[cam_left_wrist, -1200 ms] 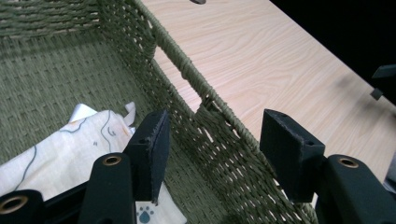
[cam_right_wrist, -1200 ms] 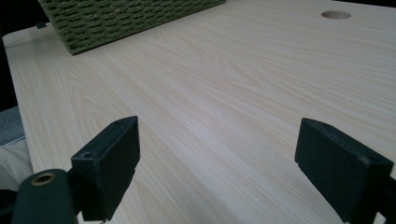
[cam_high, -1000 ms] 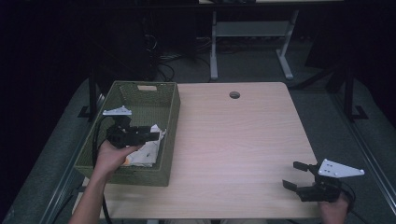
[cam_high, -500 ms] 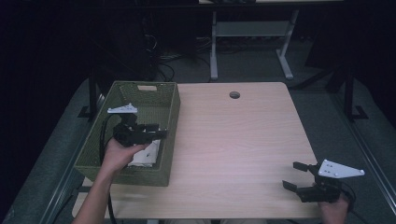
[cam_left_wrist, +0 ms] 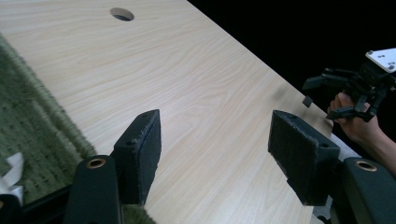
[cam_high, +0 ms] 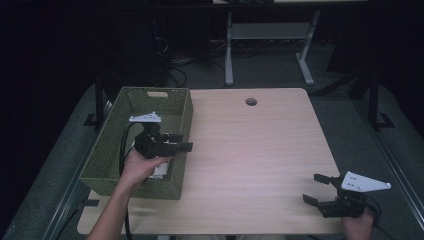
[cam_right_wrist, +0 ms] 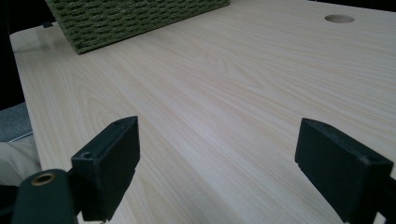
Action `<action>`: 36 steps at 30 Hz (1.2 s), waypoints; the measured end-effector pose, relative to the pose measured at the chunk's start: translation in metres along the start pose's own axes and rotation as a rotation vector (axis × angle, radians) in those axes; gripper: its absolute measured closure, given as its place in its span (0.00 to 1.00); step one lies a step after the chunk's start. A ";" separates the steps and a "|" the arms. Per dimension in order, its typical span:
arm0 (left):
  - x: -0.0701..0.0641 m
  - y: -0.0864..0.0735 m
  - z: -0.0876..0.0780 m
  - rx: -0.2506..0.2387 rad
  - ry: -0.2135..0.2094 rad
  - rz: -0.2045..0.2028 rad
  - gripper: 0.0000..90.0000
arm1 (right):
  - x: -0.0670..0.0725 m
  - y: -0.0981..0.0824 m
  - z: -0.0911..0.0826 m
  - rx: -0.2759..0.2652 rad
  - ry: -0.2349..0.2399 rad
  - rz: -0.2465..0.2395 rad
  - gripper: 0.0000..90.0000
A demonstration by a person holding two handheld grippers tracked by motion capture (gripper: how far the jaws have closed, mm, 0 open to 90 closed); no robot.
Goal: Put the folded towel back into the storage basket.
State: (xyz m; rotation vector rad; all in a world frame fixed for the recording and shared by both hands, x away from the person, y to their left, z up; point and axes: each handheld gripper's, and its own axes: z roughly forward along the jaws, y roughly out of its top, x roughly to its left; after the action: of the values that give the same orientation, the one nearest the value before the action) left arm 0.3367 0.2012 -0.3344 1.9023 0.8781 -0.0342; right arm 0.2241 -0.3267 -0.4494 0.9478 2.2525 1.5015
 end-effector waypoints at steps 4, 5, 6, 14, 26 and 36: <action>-0.004 0.003 0.005 0.006 -0.014 0.009 0.39 | 0.000 0.000 0.000 0.000 -0.001 0.000 0.15; -0.006 0.004 0.006 0.007 -0.015 0.012 0.39 | 0.000 0.000 0.000 -0.001 -0.001 -0.002 0.15; -0.007 0.004 0.007 0.003 -0.021 0.011 0.39 | 0.000 0.000 0.000 -0.001 -0.001 -0.001 0.15; -0.017 0.008 0.017 0.016 -0.040 0.040 0.39 | 0.000 0.001 -0.002 -0.008 -0.004 -0.003 0.15; -0.033 0.010 0.033 0.031 -0.037 0.077 0.39 | 0.000 0.001 -0.003 -0.013 0.001 -0.008 0.15; -0.051 0.011 0.053 0.055 -0.022 0.136 0.38 | 0.000 0.001 -0.004 -0.016 0.000 -0.008 0.15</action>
State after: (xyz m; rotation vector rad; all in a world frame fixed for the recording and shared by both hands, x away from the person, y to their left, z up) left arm 0.3237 0.1285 -0.3328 2.0053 0.7381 0.0027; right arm 0.2222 -0.3293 -0.4464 0.9328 2.2381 1.5134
